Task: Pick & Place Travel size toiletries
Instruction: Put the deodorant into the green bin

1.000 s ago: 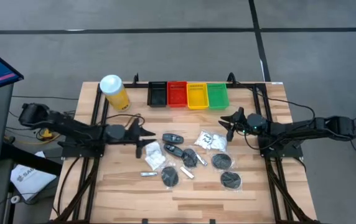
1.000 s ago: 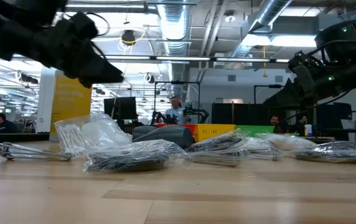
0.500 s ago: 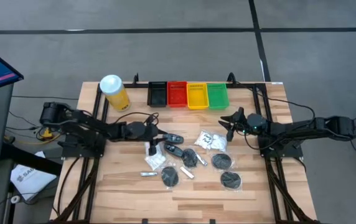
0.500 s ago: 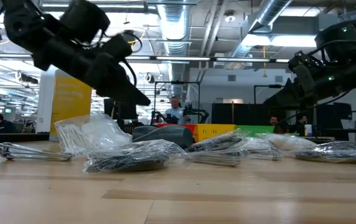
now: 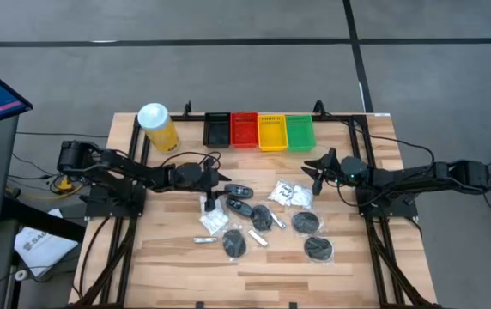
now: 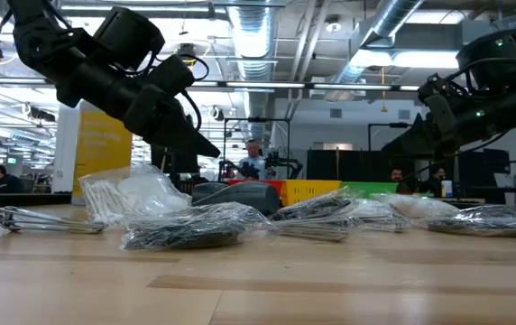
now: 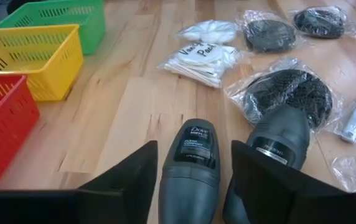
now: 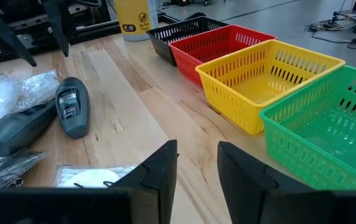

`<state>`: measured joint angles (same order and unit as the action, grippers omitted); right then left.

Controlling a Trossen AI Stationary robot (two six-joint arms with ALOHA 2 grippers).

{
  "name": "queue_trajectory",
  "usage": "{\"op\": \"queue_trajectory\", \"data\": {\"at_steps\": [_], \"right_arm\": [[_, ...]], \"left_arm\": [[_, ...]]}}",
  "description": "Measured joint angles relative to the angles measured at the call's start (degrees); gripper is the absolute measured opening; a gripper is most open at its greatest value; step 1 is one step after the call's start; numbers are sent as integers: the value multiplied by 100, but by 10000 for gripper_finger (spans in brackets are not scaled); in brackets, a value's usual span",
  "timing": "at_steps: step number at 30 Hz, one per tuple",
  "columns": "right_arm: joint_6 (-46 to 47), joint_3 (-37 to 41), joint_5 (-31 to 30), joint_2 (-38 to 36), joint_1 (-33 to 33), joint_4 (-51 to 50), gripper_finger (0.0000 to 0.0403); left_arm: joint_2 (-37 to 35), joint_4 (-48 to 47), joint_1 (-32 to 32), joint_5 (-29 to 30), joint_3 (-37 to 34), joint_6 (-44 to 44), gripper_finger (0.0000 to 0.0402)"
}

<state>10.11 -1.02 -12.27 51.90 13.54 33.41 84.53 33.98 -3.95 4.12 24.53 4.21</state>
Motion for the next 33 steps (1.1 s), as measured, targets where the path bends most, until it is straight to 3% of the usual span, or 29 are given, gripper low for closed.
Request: {"op": "queue_trajectory", "data": {"at_steps": [9, 19, 33], "right_arm": [[0, 0, 0, 0, 0, 28, 107], [0, 0, -1, 0, 0, 46, 107], [1, 0, 2, 0, 0, 39, 107]], "left_arm": [[258, -2, 0, 96, 114, -184, 242], [1118, -179, 0, 183, 570, 36, 239], [1126, -571, -166, -162, 581, 146, 239]]}}
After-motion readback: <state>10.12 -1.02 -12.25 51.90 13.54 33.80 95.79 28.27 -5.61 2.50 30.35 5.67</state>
